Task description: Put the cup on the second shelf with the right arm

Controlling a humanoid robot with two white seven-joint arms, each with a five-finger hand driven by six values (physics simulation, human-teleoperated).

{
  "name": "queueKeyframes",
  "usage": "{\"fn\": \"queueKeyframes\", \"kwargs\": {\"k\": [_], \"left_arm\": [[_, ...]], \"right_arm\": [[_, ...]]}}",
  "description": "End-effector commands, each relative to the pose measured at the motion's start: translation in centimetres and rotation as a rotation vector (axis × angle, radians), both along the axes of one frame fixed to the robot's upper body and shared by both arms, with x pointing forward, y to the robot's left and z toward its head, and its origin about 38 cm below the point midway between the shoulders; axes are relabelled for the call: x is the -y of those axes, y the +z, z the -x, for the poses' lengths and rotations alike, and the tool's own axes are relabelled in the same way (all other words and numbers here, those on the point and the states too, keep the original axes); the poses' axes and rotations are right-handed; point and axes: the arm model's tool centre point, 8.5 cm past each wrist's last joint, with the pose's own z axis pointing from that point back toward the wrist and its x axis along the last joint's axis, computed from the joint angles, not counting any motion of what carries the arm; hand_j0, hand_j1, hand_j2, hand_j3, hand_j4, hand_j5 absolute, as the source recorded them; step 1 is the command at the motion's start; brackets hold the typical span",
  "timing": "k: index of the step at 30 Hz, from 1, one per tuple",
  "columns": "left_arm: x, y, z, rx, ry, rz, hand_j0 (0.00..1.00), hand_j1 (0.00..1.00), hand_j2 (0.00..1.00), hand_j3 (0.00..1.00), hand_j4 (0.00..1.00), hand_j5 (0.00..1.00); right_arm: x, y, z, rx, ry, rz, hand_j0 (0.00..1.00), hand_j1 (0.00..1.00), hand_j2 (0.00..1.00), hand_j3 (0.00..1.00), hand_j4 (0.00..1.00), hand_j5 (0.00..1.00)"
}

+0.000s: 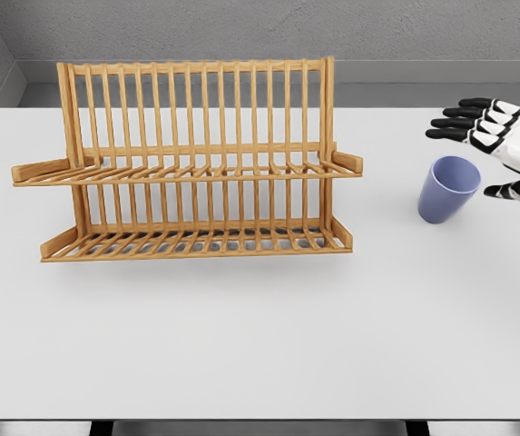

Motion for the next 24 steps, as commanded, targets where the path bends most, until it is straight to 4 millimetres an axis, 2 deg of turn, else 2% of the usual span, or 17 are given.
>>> {"fn": "queueKeyframes", "kwargs": {"k": [1,5,7,9,11,13,15,18,24], "left_arm": [[0.0,0.0,0.0,0.000,0.000,0.000,1.00,1.00,1.00,1.00,1.00,1.00],[0.0,0.0,0.0,0.000,0.000,0.000,1.00,1.00,1.00,1.00,1.00,1.00],[0.0,0.0,0.0,0.000,0.000,0.000,1.00,1.00,1.00,1.00,1.00,1.00],[0.0,0.0,0.0,0.000,0.000,0.000,1.00,1.00,1.00,1.00,1.00,1.00],[0.0,0.0,0.0,0.000,0.000,0.000,1.00,1.00,1.00,1.00,1.00,1.00],[0.0,0.0,0.0,0.000,0.000,0.000,1.00,1.00,1.00,1.00,1.00,1.00],[0.0,0.0,0.0,0.000,0.000,0.000,1.00,1.00,1.00,1.00,1.00,1.00],[0.0,0.0,0.0,0.000,0.000,0.000,1.00,1.00,1.00,1.00,1.00,1.00],[0.0,0.0,0.0,0.000,0.000,0.000,1.00,1.00,1.00,1.00,1.00,1.00]], "right_arm": [[0.0,0.1,0.0,0.000,-0.001,-0.004,1.00,1.00,1.00,1.00,1.00,1.00],[0.9,0.5,-0.4,0.009,-0.028,-0.027,1.00,1.00,1.00,1.00,1.00,1.00],[0.1,-1.3,-0.5,-0.027,-0.018,-0.044,1.00,1.00,1.00,1.00,1.00,1.00],[0.5,-2.0,-1.5,-0.135,-0.032,0.122,1.00,1.00,1.00,1.00,1.00,1.00],[2.4,-0.8,-3.2,-0.238,-0.087,0.306,1.00,1.00,1.00,1.00,1.00,1.00],[4.4,0.2,-5.1,-0.234,-0.162,0.276,1.00,1.00,1.00,1.00,1.00,1.00],[5.5,-0.4,-5.7,-0.256,-0.199,0.260,1.00,1.00,1.00,1.00,1.00,1.00],[3.4,-4.3,-8.8,-0.362,-0.166,0.273,1.00,1.00,1.00,1.00,1.00,1.00],[3.2,-3.7,-9.2,-0.348,-0.165,0.277,1.00,1.00,1.00,1.00,1.00,1.00]]}}
